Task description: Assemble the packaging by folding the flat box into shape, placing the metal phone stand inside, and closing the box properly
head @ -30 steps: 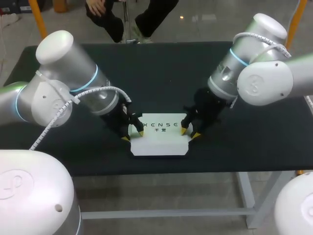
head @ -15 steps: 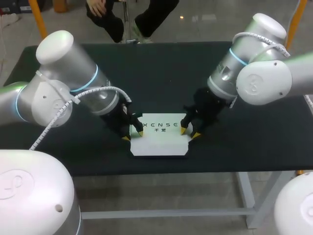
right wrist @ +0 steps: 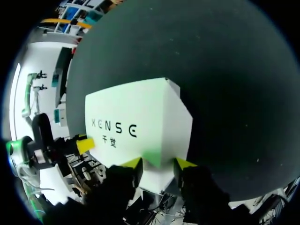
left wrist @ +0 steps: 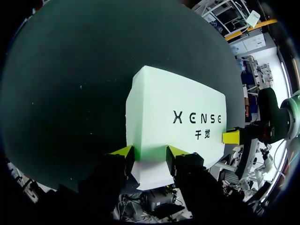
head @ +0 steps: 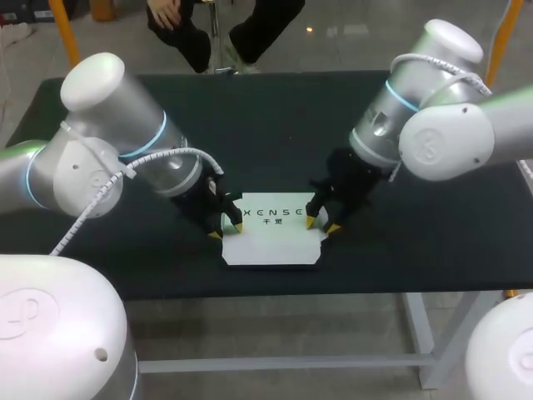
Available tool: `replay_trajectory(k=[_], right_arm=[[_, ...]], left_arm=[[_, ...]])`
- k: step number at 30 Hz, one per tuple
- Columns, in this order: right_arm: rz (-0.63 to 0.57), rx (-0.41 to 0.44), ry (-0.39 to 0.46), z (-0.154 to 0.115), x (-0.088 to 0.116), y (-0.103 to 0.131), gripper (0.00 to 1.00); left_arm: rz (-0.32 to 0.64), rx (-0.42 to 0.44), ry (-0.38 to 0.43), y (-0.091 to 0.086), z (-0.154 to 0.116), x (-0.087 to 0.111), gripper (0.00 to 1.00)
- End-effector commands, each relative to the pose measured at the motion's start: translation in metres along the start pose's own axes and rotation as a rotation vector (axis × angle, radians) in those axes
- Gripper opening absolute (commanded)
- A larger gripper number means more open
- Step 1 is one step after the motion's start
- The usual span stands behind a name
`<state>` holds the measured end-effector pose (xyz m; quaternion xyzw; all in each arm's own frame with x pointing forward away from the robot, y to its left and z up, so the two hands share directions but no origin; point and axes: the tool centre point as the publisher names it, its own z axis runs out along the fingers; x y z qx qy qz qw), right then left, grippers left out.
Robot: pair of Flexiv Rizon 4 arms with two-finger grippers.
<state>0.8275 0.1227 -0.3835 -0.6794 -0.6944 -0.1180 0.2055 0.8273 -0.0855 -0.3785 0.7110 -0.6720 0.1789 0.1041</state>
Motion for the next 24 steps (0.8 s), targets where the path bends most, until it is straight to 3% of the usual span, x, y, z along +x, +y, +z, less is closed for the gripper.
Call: replay_trajectory(k=[1,24], right_arm=[[-0.007,-0.012,0.004,0.0019,0.0028,-0.0024,0.47],[-0.024,-0.032,0.096,0.0071,-0.0030,0.0025,0.45]], left_arm=[[0.007,0.007,0.000,0.0012,0.0055,0.0011,0.47],[0.061,0.026,0.078,-0.0003,0.0048,-0.0019,0.53]])
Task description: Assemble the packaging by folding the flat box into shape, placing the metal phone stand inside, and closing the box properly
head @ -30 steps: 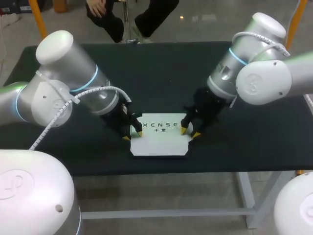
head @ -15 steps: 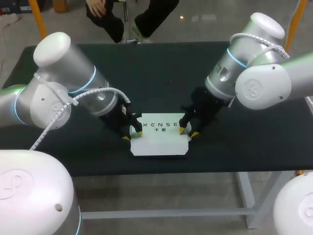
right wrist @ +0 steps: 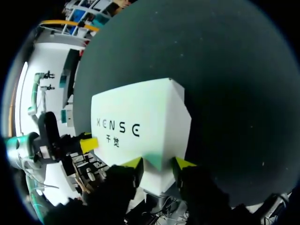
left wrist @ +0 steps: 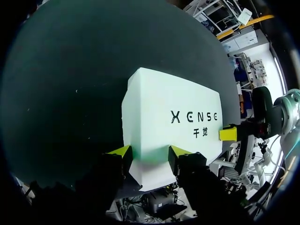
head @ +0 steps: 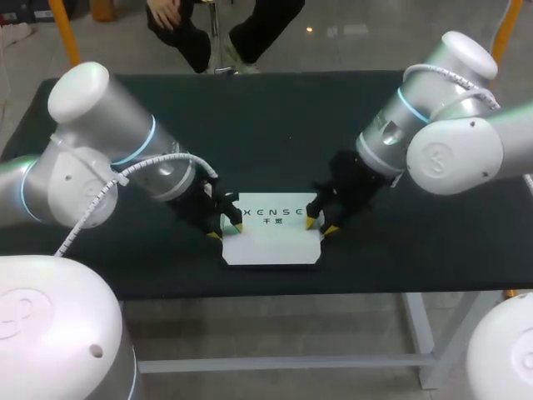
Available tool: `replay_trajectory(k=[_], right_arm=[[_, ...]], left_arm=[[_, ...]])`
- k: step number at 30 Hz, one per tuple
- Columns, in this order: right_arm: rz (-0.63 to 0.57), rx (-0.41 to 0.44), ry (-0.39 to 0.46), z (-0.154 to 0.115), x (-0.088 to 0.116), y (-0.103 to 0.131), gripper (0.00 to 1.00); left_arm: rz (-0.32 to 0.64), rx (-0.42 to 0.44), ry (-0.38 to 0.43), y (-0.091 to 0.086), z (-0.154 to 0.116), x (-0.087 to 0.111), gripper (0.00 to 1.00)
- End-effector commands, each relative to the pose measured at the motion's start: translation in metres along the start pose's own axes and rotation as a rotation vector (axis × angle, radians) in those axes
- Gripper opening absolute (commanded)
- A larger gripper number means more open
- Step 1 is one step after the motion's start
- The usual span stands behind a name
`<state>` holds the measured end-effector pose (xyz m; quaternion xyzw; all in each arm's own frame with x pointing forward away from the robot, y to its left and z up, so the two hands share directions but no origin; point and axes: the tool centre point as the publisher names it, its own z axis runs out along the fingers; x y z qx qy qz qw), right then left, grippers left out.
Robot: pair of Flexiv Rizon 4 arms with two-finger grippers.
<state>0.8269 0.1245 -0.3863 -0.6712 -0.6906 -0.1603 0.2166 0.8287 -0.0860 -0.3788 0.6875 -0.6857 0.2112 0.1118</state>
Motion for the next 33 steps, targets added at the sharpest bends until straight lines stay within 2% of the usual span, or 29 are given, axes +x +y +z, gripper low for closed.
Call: replay_trajectory(k=[1,23,27,33], right_arm=[[-0.004,0.008,0.030,0.0036,-0.0043,0.0026,0.45],[-0.032,-0.017,0.100,0.0090,0.0002,0.0041,0.44],[-0.031,-0.024,0.097,0.0088,0.0001,0.0032,0.46],[-0.031,-0.024,0.097,0.0088,0.0001,0.0032,0.44]], left_arm=[[0.009,0.005,0.020,0.0011,0.0034,-0.0026,0.53],[0.065,0.017,0.088,-0.0031,0.0003,0.0024,0.48],[0.065,0.017,0.088,-0.0031,0.0003,0.0024,0.65],[0.065,0.017,0.088,-0.0031,0.0003,0.0024,0.54]])
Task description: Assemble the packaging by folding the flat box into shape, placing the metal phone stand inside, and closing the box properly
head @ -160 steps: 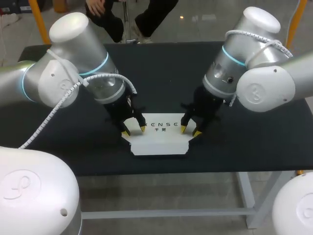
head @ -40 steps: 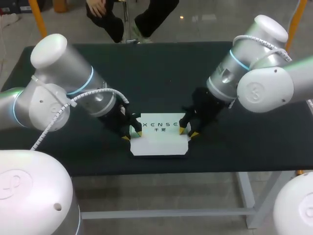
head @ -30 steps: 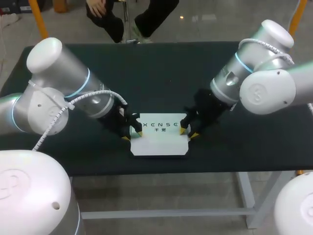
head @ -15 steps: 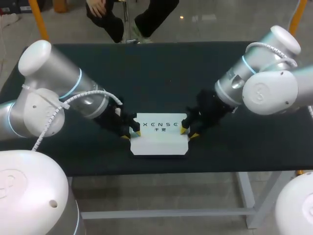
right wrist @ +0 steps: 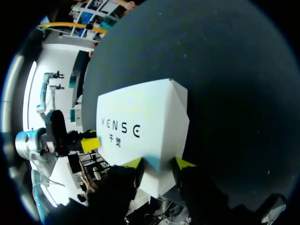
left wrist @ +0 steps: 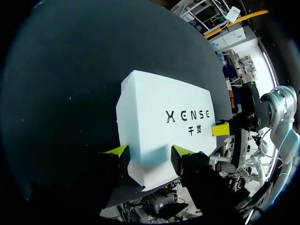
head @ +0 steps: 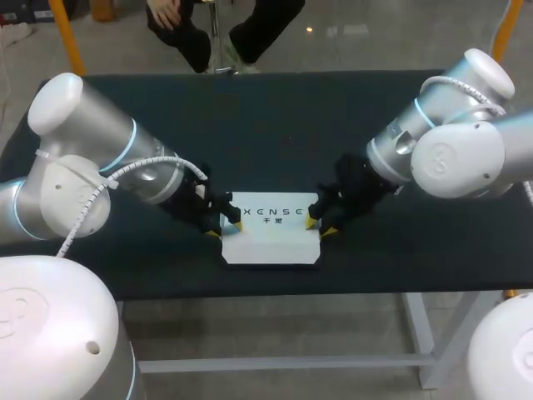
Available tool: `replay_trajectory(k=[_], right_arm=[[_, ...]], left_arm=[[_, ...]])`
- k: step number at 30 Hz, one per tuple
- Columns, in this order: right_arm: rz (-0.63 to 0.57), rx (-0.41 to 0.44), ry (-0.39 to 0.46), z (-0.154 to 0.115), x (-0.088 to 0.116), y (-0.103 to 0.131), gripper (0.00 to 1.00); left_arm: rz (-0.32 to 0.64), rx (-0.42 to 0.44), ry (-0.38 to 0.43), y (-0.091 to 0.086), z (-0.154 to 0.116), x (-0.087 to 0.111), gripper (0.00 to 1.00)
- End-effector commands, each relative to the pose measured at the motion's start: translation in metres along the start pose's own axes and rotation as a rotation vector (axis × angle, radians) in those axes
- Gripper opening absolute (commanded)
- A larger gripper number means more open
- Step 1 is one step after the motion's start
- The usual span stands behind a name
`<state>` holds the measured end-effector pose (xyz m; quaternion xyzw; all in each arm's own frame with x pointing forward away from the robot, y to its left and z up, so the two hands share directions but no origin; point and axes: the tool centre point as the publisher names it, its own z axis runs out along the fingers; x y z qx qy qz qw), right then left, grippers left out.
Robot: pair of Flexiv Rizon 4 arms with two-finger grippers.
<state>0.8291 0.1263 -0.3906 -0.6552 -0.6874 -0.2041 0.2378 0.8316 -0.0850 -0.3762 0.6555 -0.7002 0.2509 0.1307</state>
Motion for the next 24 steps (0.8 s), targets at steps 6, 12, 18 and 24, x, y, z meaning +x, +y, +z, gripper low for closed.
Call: replay_trajectory(k=[6,12,18,24], right_arm=[[-0.001,0.002,0.003,0.0044,0.0003,0.0005,0.42],[-0.001,0.002,0.003,0.0044,0.0003,0.0005,0.35],[-0.001,-0.003,-0.014,0.0064,0.0029,0.0012,0.39],[-0.001,-0.006,-0.011,0.0047,0.0024,0.0008,0.41]], left_arm=[[0.000,0.001,-0.003,0.0001,0.0028,0.0019,0.44],[0.000,0.001,-0.003,0.0001,0.0028,0.0019,0.44],[0.005,0.000,-0.005,-0.0002,0.0036,0.0034,0.40],[0.010,-0.013,-0.004,-0.0004,0.0033,0.0035,0.43]])
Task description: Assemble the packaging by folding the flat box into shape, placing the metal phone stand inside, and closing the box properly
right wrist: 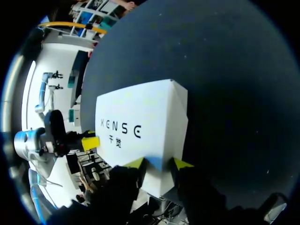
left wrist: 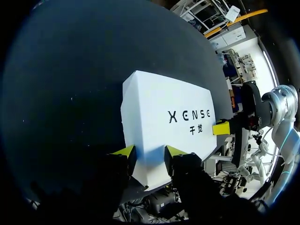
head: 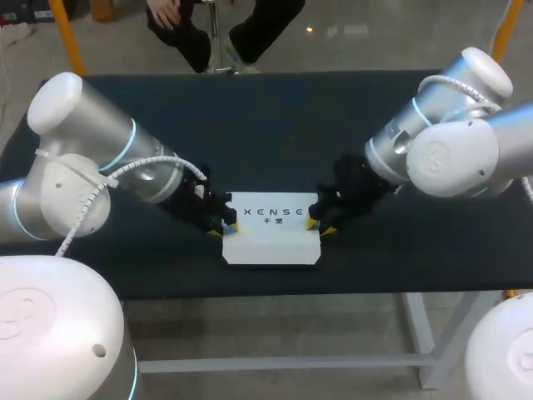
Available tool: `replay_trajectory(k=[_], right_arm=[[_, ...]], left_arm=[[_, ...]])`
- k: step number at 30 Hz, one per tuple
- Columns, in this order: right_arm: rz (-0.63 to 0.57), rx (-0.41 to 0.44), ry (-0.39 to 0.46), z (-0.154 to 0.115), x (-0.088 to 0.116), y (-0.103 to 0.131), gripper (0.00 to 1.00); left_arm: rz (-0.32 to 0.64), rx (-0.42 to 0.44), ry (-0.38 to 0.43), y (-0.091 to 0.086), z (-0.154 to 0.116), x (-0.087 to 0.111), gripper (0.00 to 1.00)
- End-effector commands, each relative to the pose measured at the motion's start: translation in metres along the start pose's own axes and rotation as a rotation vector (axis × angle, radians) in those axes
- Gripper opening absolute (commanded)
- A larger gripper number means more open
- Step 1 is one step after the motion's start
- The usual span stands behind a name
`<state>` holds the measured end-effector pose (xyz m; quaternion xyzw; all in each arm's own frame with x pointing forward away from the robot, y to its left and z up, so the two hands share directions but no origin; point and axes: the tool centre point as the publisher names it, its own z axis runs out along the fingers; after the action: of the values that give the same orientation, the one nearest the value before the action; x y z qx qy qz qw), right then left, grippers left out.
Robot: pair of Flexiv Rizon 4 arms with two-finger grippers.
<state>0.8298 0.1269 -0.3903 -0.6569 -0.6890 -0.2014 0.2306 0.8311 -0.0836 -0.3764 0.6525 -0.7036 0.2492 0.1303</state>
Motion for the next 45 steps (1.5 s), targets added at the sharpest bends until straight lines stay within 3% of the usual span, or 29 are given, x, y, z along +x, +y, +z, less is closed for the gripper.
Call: replay_trajectory(k=[1,15,33,45], right_arm=[[0.001,-0.001,0.005,0.004,0.002,0.000,0.41],[-0.010,-0.002,0.057,0.001,-0.001,-0.007,0.42],[0.002,0.005,0.114,0.002,-0.010,-0.012,0.42],[-0.024,0.041,0.139,0.004,-0.005,0.002,0.42]], left_arm=[[0.003,-0.014,-0.002,-0.001,0.004,0.005,0.44],[0.065,-0.094,0.063,0.000,0.001,-0.002,0.45],[0.042,-0.108,0.062,-0.001,0.006,-0.005,0.43],[0.044,-0.108,0.072,0.006,0.005,-0.001,0.41]])
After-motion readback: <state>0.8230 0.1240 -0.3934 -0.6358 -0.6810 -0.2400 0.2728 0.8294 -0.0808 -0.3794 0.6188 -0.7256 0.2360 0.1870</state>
